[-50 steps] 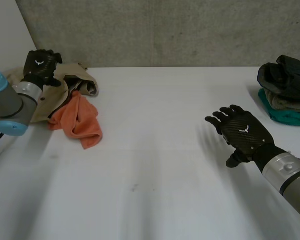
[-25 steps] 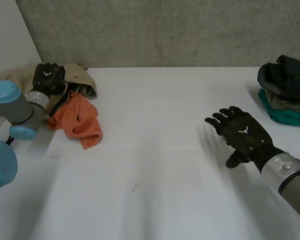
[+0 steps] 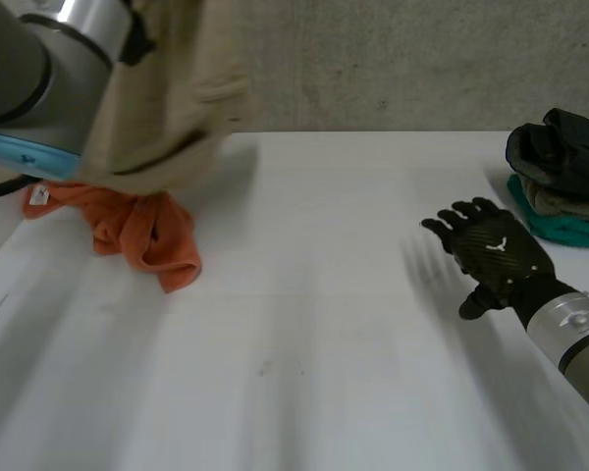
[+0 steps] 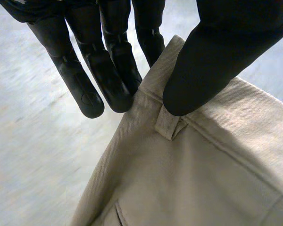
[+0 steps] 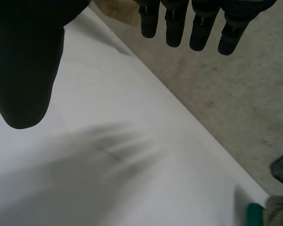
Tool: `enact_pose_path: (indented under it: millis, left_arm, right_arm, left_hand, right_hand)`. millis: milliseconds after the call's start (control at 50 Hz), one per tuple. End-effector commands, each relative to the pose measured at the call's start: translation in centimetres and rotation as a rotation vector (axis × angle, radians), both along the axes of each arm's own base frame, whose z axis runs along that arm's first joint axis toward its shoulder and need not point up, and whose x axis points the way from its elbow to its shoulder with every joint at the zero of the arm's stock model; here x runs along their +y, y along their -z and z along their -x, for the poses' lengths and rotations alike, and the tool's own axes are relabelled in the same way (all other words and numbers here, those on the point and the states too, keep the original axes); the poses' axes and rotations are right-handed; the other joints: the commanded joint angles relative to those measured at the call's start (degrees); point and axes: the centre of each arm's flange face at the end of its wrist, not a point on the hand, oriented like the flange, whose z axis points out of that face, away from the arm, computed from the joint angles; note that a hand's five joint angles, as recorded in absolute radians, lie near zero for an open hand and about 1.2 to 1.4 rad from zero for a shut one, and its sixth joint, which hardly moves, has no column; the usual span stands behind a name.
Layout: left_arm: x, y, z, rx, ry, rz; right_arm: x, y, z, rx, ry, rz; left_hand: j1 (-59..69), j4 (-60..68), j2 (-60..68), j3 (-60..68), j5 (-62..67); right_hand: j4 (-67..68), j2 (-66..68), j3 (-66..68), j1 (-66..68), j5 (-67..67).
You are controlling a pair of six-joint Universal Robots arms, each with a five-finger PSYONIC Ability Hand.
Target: Fold the laundry.
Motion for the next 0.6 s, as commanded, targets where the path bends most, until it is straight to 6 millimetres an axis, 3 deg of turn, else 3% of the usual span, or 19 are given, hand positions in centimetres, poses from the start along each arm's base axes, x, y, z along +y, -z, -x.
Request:
enact_pose_path:
  millis: [20,40,100,120,160,200,260,280,320,340,400,460,500,600]
  left_arm:
    - [6.5,0.4,5.8,0.01,0.193,-0.026]
    - [7.8,1.4,7.3,0.001,0.237,-0.046]
    - [8.9,3.4,9.5,-0.022,0.289,-0.075]
    - [9.5,5.2,11.0,-0.041,0.318,-0.1]
    - [9.9,7.2,12.3,-0.063,0.336,-0.123]
    - [10.1,10.5,13.7,-0.111,0.355,-0.172]
    - [10.0,13.8,14.5,-0.169,0.355,-0.223]
    - [10.0,15.6,14.6,-0.213,0.349,-0.255]
    - [10.5,16.4,14.7,-0.252,0.347,-0.273]
    - [11.0,17.3,14.5,-0.298,0.343,-0.291]
    - [11.0,17.7,13.9,-0.347,0.319,-0.308]
    - [10.2,15.6,12.0,-0.361,0.261,-0.285]
    - [8.3,14.3,9.5,-0.368,0.177,-0.279]
    - [5.7,13.7,4.7,-0.424,0.03,-0.282]
  right_arm:
    - [-0.6,-1.3,1.1,-0.012,0.057,0.041]
    - [-0.7,-1.5,1.2,-0.013,0.063,0.045]
    - [-1.0,-1.8,1.7,-0.014,0.093,0.058]
    - [-1.1,-1.8,1.8,-0.013,0.103,0.061]
    - [-1.4,-2.0,2.1,-0.01,0.144,0.066]
    - [-1.6,-2.1,2.4,-0.007,0.17,0.071]
    - [-2.0,-2.2,2.8,-0.001,0.222,0.078]
    - [-2.0,-2.3,3.0,0.0,0.234,0.079]
    - [-2.4,-2.5,3.4,0.002,0.266,0.086]
    - [-2.4,-2.5,3.4,0.003,0.274,0.087]
    - [-2.5,-2.5,3.5,0.002,0.282,0.088]
    - [-2.5,-2.5,3.5,0.002,0.279,0.087]
    - [-2.5,-2.5,3.5,0.002,0.277,0.085]
    - [-2.4,-2.4,3.4,0.003,0.274,0.079]
  left_hand:
    - [15.65,11.39,11.72,11.58,15.51]
    - [15.65,11.39,11.72,11.58,15.51]
    - [15.65,11.39,11.72,11.58,15.51]
    - [15.65,11.39,11.72,11.58,15.51]
    - [15.65,11.39,11.72,11.58,15.51]
    - [15.65,11.39,11.72,11.58,15.51]
    - [15.17,10.92,11.25,11.1,15.03]
    - [-2.65,-6.91,-6.58,-6.72,-2.79]
    - [-23.94,-28.19,-27.86,-28.01,-24.08]
    - [-40.51,-44.77,-44.44,-44.59,-40.65]
    - [-49.41,-53.67,-53.34,-53.48,-49.55]
    - [-51.27,-55.53,-55.2,-55.35,-51.41]
    - [-51.28,-55.53,-55.21,-55.35,-51.42]
    - [-51.28,-55.53,-55.2,-55.35,-51.42]
  right_hand:
    - [-2.22,-2.41,-2.3,-3.37,-2.88]
    - [-2.22,-2.41,-2.3,-3.37,-2.88]
    - [-2.22,-2.41,-2.3,-3.37,-2.88]
    - [-2.22,-2.41,-2.3,-3.37,-2.88]
    - [-2.22,-2.41,-2.3,-3.37,-2.88]
    - [-2.22,-2.41,-2.3,-3.37,-2.88]
    - [-2.22,-2.41,-2.3,-3.37,-2.88]
    - [-2.22,-2.41,-2.3,-3.37,-2.88]
    - [-2.22,-2.41,-2.3,-3.37,-2.88]
    - [-2.22,-2.41,-2.3,-3.37,-2.88]
    - [-2.22,-2.41,-2.3,-3.37,-2.88]
    - [-2.22,-2.41,-2.3,-3.37,-2.88]
    - [-2.22,-2.41,-2.3,-3.37,-2.88]
    - [-2.22,-2.41,-2.3,-3.37,-2.88]
